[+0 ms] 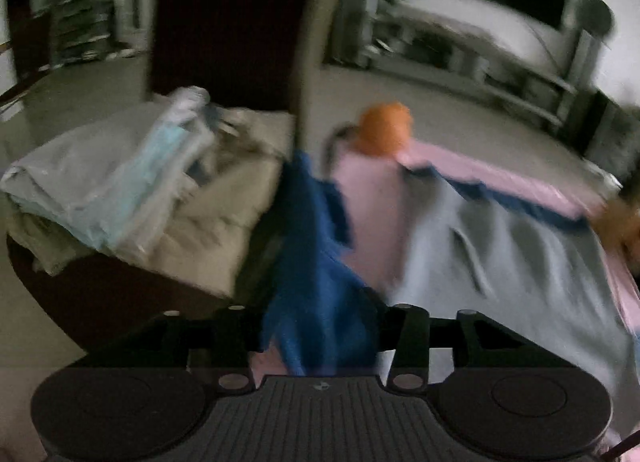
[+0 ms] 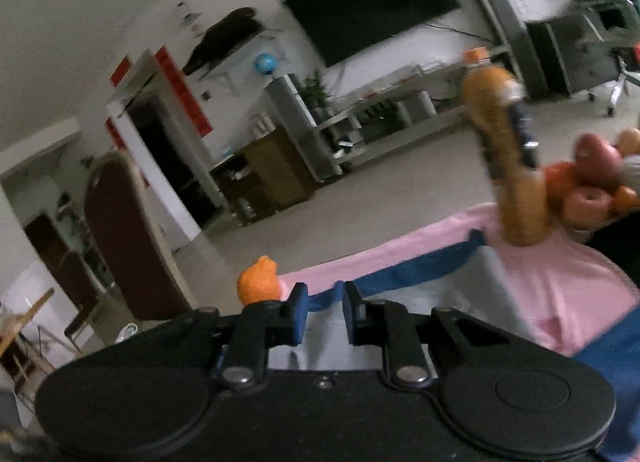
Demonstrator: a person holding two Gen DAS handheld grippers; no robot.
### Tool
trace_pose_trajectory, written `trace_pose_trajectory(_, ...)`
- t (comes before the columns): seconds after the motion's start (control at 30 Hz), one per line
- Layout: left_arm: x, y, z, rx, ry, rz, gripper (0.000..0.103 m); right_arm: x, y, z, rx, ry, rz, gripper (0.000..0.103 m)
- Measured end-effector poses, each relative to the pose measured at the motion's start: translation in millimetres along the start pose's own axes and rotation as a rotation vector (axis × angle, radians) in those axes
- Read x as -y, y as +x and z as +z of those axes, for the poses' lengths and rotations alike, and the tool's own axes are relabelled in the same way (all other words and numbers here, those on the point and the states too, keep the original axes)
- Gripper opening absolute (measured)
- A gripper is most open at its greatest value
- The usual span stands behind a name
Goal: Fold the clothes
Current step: 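Release the sleeve with the right gripper and move both grippers over the sweatshirt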
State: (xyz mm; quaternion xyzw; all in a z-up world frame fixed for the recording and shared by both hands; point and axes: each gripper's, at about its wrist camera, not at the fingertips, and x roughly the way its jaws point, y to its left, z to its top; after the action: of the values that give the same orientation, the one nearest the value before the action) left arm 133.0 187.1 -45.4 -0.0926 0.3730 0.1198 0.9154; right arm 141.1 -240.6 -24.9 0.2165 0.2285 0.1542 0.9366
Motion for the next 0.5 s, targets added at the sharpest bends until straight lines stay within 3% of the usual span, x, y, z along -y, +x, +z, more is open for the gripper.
trace_pose_trajectory(0.1, -14.6, 43.3, 18.4, -0.021, -0.067, 0.003, 0.045, -4.9, 35.6, -13.3, -0.061, -0.031, -0.011, 0.03)
trace_pose_trajectory(0.2, -15.9, 84.3, 30.5, -0.081, -0.118, -0.059, 0.047, 6.9, 60.1, -29.8, -0.163, -0.011, -0.053, 0.031)
trace_pose_trajectory(0.3, -8.2, 115.8, 42.7, -0.131, -0.106, -0.077, 0.065, 15.5, 72.1, -42.4, -0.238, 0.013, -0.096, 0.037)
trace_pose_trajectory(0.4, -2.7, 145.1, 51.4, -0.158, -0.096, -0.043, 0.063, 26.0, 73.6, -45.4, -0.262, 0.071, -0.105, 0.046)
trace_pose_trajectory(0.47, 0.7, 161.0, 52.0, -0.17, -0.08, -0.022, 0.054, 27.4, 75.9, -46.5, -0.272, 0.083, -0.103, 0.046)
trace_pose_trajectory(0.5, 4.6, 167.7, 50.8, -0.174, -0.058, -0.006, 0.042, 28.0, 76.4, -47.4, -0.276, 0.08, -0.105, 0.046)
